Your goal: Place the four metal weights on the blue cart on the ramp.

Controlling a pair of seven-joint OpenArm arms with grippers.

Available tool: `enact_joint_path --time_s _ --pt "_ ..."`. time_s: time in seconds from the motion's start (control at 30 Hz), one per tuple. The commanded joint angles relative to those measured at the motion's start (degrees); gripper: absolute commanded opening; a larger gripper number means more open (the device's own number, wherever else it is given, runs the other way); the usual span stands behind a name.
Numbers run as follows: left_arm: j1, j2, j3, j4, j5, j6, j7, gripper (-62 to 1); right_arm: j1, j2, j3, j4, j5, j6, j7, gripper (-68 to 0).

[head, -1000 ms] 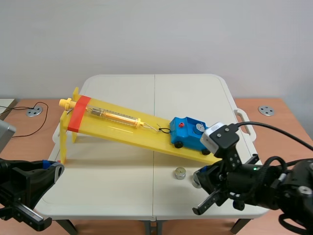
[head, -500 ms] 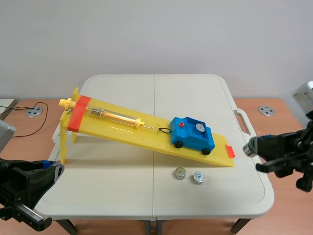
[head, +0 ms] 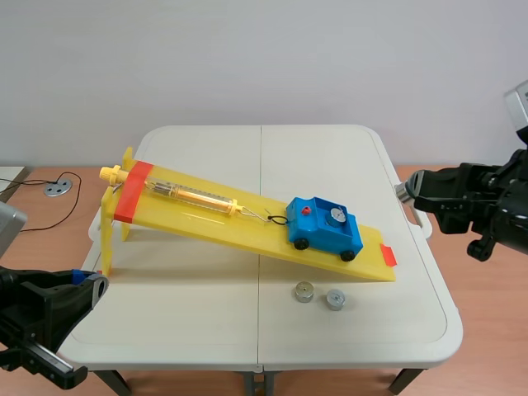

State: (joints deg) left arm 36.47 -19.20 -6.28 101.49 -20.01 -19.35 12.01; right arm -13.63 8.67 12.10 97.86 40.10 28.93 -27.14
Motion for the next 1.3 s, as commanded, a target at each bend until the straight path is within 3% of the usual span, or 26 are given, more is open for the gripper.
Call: enact_joint_path --time_s 0.0,0.63,1.27 --pt "-0.5 0.1 -0.1 3.1 -4.4 -1.0 -6.1 -58.2 5.9 1.3 -0.9 0.4 4.3 1.5 7.3 -66.9" --pt "-0.5 0.1 0.0 3.1 -4.4 -1.0 -6.1 -58.2 19.9 -2.7 -5.3 -18.6 4.3 2.5 7.1 -66.9" --pt "-0.5 0.1 0.0 3.1 -4.4 -1.0 -6.1 -58.2 23.5 -3.6 -7.3 -24.7 3.8 2.6 6.9 -66.9"
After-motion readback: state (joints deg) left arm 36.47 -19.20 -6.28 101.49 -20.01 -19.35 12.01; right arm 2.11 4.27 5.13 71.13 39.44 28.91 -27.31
